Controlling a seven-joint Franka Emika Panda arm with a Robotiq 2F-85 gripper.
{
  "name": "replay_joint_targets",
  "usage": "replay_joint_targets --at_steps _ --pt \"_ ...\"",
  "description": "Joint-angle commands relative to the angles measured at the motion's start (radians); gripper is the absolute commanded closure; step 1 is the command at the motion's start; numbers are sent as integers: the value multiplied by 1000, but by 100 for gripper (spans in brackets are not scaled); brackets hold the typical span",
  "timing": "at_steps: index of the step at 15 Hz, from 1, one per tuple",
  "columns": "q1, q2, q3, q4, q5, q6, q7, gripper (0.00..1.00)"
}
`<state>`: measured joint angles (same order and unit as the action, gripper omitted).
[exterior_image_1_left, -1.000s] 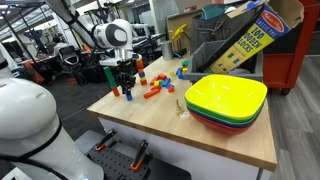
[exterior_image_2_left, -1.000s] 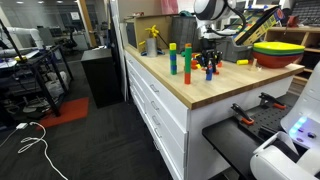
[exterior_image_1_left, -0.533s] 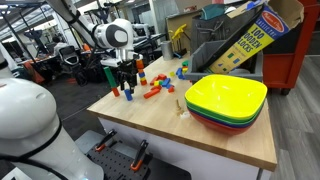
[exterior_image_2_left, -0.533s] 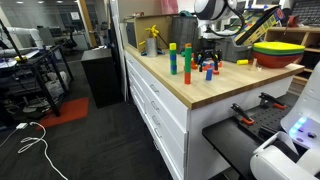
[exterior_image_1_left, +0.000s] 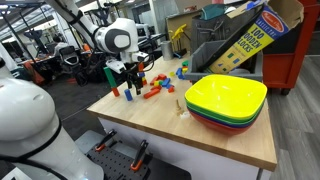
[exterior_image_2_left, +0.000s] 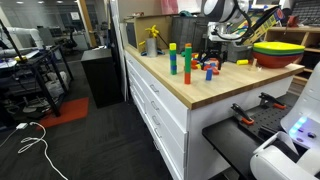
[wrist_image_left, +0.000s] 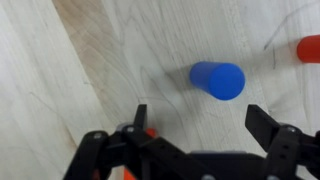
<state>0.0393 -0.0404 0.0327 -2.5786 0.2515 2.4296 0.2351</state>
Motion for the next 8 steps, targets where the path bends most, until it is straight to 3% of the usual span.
replay_joint_targets --at_steps 1,8 --pt "-8 -111 -4 -96 -5 76 -12 0" --pt "18 -215 30 -168 -28 80 -26 0"
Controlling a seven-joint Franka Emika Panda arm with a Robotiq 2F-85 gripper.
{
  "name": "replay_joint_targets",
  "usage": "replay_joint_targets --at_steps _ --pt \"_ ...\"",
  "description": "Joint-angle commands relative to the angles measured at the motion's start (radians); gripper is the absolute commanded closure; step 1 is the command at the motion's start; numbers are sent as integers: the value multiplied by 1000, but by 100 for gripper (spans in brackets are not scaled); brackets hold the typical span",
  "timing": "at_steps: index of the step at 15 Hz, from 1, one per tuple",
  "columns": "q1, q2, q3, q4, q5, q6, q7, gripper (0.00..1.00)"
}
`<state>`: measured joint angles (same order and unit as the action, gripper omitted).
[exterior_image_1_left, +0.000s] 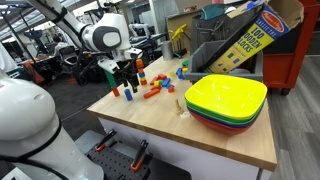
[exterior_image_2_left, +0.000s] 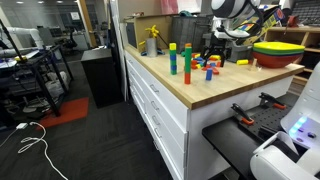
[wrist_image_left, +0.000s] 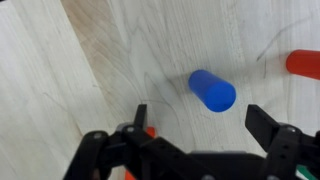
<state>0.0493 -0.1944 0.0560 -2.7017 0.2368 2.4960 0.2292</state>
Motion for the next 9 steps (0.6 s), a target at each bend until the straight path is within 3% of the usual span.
replay_joint_targets --at_steps 1,9 --pt "9 -64 11 -44 -18 14 -24 0" --pt "19 -26 35 -6 -84 5 -19 0"
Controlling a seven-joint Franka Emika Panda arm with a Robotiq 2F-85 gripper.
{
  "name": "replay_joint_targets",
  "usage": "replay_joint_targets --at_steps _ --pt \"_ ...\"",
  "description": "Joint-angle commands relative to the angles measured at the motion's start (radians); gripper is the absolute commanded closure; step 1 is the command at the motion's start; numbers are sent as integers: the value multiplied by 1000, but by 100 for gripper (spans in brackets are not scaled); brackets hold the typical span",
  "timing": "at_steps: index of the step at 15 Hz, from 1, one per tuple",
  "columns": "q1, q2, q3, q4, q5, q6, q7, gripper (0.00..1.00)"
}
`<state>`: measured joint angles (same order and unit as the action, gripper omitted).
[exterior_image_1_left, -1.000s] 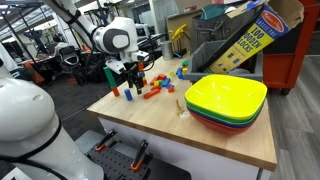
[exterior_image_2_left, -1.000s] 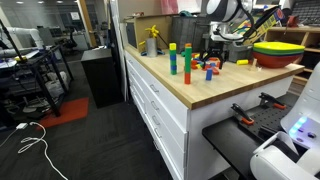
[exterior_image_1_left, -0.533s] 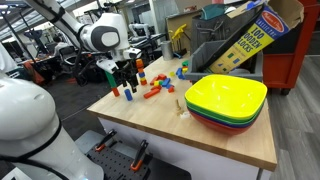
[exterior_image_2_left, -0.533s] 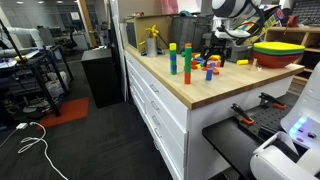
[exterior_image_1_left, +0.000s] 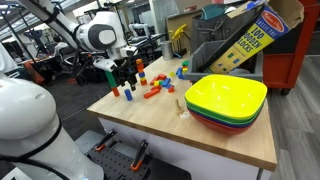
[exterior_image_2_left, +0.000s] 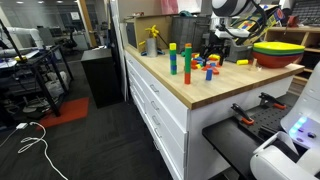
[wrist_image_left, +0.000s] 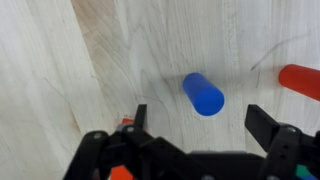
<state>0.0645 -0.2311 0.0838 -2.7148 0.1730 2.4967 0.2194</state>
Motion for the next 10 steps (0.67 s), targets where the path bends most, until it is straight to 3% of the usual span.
replay_joint_targets --at_steps 1,10 --pt "5 15 12 6 -27 8 -6 0" --pt "24 58 31 31 -40 5 -1 0"
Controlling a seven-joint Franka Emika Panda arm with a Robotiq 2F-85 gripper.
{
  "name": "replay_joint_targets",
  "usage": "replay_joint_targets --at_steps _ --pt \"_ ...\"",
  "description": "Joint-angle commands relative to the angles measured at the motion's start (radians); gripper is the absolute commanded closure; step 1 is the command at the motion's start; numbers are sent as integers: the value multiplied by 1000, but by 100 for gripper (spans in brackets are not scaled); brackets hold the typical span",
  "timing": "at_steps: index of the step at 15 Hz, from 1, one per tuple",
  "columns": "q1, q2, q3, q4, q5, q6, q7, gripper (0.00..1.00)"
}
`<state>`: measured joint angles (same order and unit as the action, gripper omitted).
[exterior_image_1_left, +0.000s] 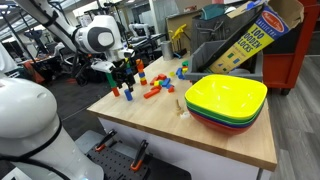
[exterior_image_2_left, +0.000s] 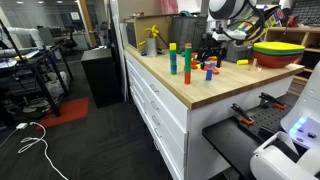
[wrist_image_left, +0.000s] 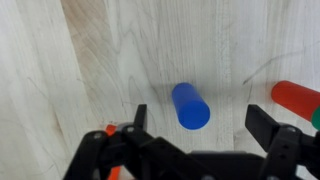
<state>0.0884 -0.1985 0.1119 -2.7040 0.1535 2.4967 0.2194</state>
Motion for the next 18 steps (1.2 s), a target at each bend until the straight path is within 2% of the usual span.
replay_joint_targets --at_steps 1,7,9,12,15,18 --pt "-1 33 4 22 -24 6 1 0" --pt "1 73 7 45 -44 6 11 1" --pt "2 82 7 55 -43 3 12 25" --pt "0 88 6 59 -47 -1 17 46" --pt "-2 88 4 55 -50 -2 24 70" --pt "-16 55 4 41 -86 -15 81 92"
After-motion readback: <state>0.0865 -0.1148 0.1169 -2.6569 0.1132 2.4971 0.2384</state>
